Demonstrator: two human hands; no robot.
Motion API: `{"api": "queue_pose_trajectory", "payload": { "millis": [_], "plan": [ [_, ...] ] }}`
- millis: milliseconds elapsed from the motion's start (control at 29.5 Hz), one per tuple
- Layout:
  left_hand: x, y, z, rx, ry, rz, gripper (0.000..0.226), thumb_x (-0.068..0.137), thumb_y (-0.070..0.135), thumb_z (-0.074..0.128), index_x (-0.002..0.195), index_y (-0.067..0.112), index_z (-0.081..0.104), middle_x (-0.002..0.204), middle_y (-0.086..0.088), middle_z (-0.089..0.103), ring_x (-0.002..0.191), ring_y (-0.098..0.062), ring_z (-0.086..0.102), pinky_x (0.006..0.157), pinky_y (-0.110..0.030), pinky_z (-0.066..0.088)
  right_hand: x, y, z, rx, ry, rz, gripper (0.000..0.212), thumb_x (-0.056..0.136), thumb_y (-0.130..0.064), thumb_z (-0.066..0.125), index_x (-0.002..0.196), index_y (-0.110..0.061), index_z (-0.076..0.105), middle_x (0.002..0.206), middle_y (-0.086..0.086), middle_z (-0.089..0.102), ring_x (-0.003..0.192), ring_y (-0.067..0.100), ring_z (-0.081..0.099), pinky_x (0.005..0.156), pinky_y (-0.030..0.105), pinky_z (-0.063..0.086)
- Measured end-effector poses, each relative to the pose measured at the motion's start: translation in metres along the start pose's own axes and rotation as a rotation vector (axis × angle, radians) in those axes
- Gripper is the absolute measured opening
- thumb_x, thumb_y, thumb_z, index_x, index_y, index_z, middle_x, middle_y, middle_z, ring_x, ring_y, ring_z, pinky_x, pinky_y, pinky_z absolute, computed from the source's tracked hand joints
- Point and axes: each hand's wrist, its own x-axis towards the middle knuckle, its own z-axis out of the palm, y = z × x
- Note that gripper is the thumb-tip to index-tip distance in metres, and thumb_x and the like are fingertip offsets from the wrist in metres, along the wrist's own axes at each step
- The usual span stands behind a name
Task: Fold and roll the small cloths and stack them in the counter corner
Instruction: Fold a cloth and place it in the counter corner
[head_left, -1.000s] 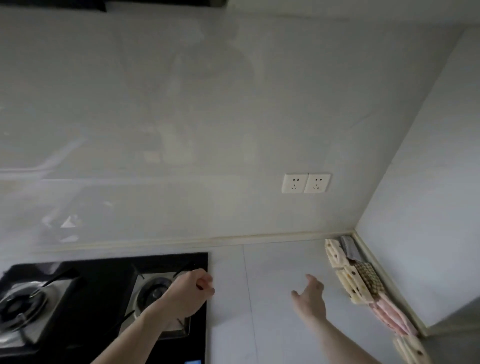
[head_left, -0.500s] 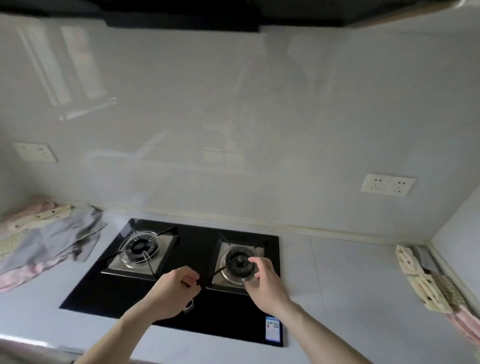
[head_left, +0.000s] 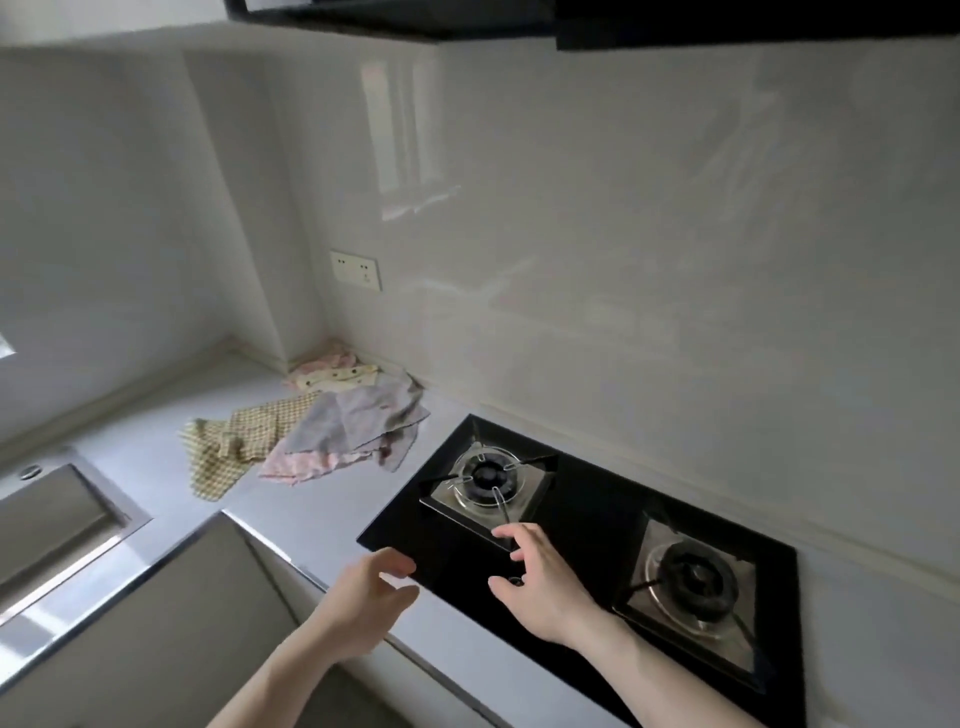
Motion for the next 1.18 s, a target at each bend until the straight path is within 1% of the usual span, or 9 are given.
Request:
{"api": "queue_pose_trajectory", "payload": {
  "millis": [135,271,440,575,745,914,1016,1083,1185],
  "plan": [
    [0.021,-0.046,-0.04,-0.018,0.048,-0.082,0.024,0.094,0.032,0.066,0.118,0.033,0.064,0.122,0.019,0.062,0.096,0.001,0.066,0.078,-0.016,0.05,0.058,-0.03,0.037,0.006,-0.089,-0.016,0.055,0.093,-0.036,0.064,0.143,-0.035,0.041,0.14,-0.018,0.036,0.123,0.005,0.048,0.105,0.026,0.046],
    [0.057,-0.08,-0.081,-0.015,0.064,-0.144,0.02,0.093,0.032,0.068,0.112,0.038,0.064,0.123,0.017,0.062,0.097,0.0,0.066,0.087,-0.023,0.053,0.113,-0.053,0.066,0.012,-0.155,-0.019,0.055,0.093,-0.035,0.062,0.144,-0.035,0.041,0.141,-0.017,0.036,0.126,0.004,0.046,0.106,0.025,0.044],
    [0.107,-0.109,-0.125,-0.008,0.084,-0.173,0.017,0.093,0.033,0.067,0.108,0.038,0.063,0.126,0.013,0.057,0.099,-0.003,0.067,0.088,-0.025,0.054,0.187,-0.072,0.084,0.033,-0.164,-0.015,0.054,0.093,-0.034,0.063,0.143,-0.032,0.044,0.138,-0.019,0.037,0.122,0.004,0.049,0.102,0.024,0.046],
    [0.131,-0.132,-0.142,0.02,0.063,-0.209,0.015,0.093,0.035,0.067,0.106,0.04,0.062,0.127,0.01,0.053,0.101,-0.006,0.067,0.082,-0.021,0.053,0.23,-0.081,0.097,0.018,-0.181,-0.02,0.053,0.091,-0.038,0.064,0.14,-0.037,0.043,0.138,-0.022,0.035,0.12,0.002,0.05,0.101,0.031,0.049],
    [0.177,-0.146,-0.158,0.091,0.008,-0.18,0.016,0.095,0.039,0.066,0.11,0.039,0.06,0.129,0.008,0.048,0.105,-0.01,0.065,0.089,-0.028,0.056,0.263,-0.09,0.106,0.023,-0.168,-0.014,0.053,0.089,-0.041,0.064,0.137,-0.04,0.043,0.136,-0.022,0.036,0.116,0.0,0.049,0.101,0.034,0.05],
    [0.247,-0.158,-0.162,0.234,-0.105,-0.091,0.027,0.095,0.039,0.066,0.121,0.034,0.061,0.138,0.007,0.043,0.109,-0.013,0.062,0.092,-0.026,0.051,0.268,-0.09,0.113,0.03,-0.071,0.07,0.05,0.087,-0.048,0.061,0.134,-0.043,0.044,0.135,-0.027,0.034,0.118,0.004,0.053,0.1,0.036,0.05],
    [0.292,-0.167,-0.162,0.343,-0.2,-0.022,0.038,0.093,0.039,0.067,0.129,0.029,0.06,0.145,0.002,0.041,0.116,-0.018,0.059,0.099,-0.026,0.046,0.265,-0.087,0.118,0.046,0.014,0.145,0.047,0.092,-0.043,0.065,0.136,-0.04,0.047,0.138,-0.025,0.034,0.122,0.003,0.051,0.099,0.026,0.048],
    [0.322,-0.172,-0.162,0.422,-0.25,0.04,0.046,0.092,0.038,0.067,0.135,0.026,0.057,0.149,0.0,0.04,0.129,-0.018,0.052,0.107,-0.025,0.04,0.266,-0.086,0.124,0.074,0.087,0.212,0.047,0.094,-0.041,0.066,0.137,-0.038,0.048,0.138,-0.025,0.035,0.122,0.003,0.051,0.095,0.02,0.046],
    [0.359,-0.178,-0.165,0.503,-0.346,0.106,0.056,0.091,0.034,0.066,0.144,0.023,0.051,0.156,-0.002,0.031,0.139,-0.022,0.043,0.114,-0.029,0.036,0.263,-0.092,0.139,0.218,0.255,0.334,0.044,0.093,-0.034,0.07,0.132,-0.038,0.052,0.134,-0.026,0.04,0.122,0.004,0.053,0.092,0.02,0.049]
  ]
}}
